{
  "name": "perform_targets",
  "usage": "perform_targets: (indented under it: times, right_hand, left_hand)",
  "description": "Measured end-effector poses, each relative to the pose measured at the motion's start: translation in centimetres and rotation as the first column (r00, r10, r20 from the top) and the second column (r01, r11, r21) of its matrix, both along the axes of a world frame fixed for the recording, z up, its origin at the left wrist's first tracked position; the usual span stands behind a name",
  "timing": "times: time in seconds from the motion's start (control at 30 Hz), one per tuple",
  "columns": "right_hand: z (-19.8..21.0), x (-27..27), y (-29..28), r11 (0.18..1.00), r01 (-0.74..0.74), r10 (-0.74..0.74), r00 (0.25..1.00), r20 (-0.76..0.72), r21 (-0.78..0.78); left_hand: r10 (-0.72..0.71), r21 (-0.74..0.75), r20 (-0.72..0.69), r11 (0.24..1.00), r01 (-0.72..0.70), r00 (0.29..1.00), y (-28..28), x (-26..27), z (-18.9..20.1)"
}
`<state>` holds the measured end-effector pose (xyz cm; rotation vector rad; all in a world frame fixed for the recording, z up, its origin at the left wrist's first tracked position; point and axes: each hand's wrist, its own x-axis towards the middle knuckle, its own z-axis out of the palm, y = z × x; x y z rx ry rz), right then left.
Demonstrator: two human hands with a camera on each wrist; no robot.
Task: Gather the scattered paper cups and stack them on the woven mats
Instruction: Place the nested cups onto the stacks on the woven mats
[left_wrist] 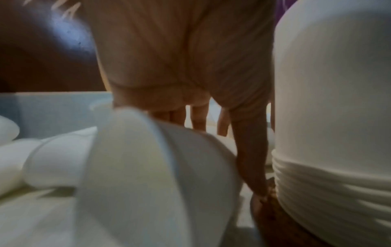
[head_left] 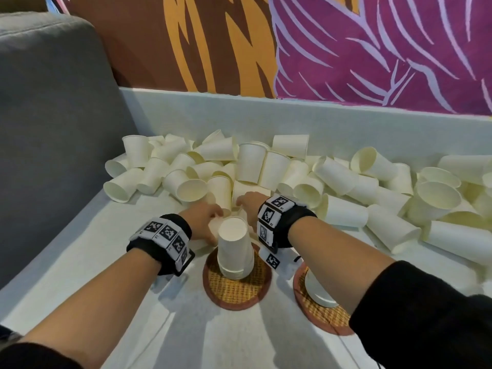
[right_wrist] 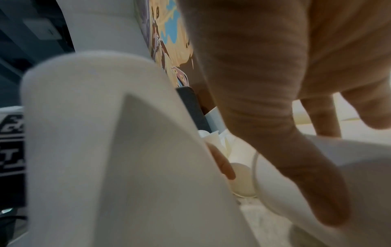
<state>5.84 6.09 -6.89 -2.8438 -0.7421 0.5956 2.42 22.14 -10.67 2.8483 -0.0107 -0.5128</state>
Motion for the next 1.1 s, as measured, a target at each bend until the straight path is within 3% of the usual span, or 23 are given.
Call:
perform_targets:
  times: [0.1,0.2,0.33,0.43,0.53,0.6,0.7,0.77,0.83,0.9,0.97,1.03,1.1]
  right_hand:
    - [-0.3,0.1,-0.8,0.994,0.064,-0.065,0.998,0.010,0.093]
    - [0.8,1.0,-1.1,0.993,0.086,-0.087,0.996,0.010,0.082]
    - [3.8,1.9,-2.6,0.982,0.117,-0.124,0.991,0.040,0.147]
    - [5.3,2.1,-4.9,0.933,0.227,-0.263,0.960,0.100,0.280]
    - [6.1,1.8,-7.0,0.821,0.384,-0.453,0.889,0.071,0.422]
    - [6.2,1.8,-8.1,0.745,0.458,-0.519,0.855,-0.009,0.485]
    - [6.2,1.7,-9.3,0.598,0.567,-0.575,0.796,-0.190,0.567]
    - [6.6,1.4,-9.8,0.485,0.619,-0.578,0.757,-0.305,0.617]
    - [7.2,0.9,-10.0,0.397,0.638,-0.559,0.738,-0.377,0.660]
    - [7.7,0.6,-10.1,0.347,0.639,-0.535,0.736,-0.414,0.687]
    - [8.1,0.2,-10.1,0.281,0.628,-0.459,0.752,-0.473,0.725]
    - [8.9,-0.4,-10.0,0.161,0.626,-0.345,0.760,-0.551,0.763]
    - [9.6,-0.8,-10.1,0.095,0.625,-0.327,0.755,-0.569,0.775]
  left_hand:
    - [0.032,0.039,-0.066,0.999,-0.029,0.997,0.3,-0.2,-0.6]
    - [0.057,-0.010,-0.042,0.998,-0.057,0.998,0.3,-0.2,-0.1]
    - [0.090,-0.191,0.066,0.979,-0.076,0.994,-0.4,-0.3,3.7]
    - [0.131,-0.267,0.206,0.961,-0.073,0.970,-1.0,-0.1,7.0]
    - [0.283,-0.378,0.367,0.916,-0.136,0.886,-1.4,0.8,9.6]
    - [0.414,-0.516,0.432,0.842,-0.157,0.801,-1.6,1.7,11.1]
    - [0.587,-0.688,0.423,0.704,-0.176,0.691,-2.1,3.2,12.8]
    - [0.642,-0.724,0.389,0.657,-0.212,0.661,-2.9,3.8,13.5]
    - [0.671,-0.757,0.344,0.612,-0.228,0.657,-4.3,4.1,13.6]
    - [0.692,-0.823,0.247,0.519,-0.231,0.678,-5.9,4.2,13.4]
    - [0.666,-0.866,0.137,0.440,-0.239,0.733,-8.0,3.9,12.8]
    - [0.597,-0.872,0.067,0.424,-0.244,0.799,-10.3,3.4,12.1]
    - [0.565,-0.893,-0.003,0.370,-0.257,0.825,-11.9,3.2,11.7]
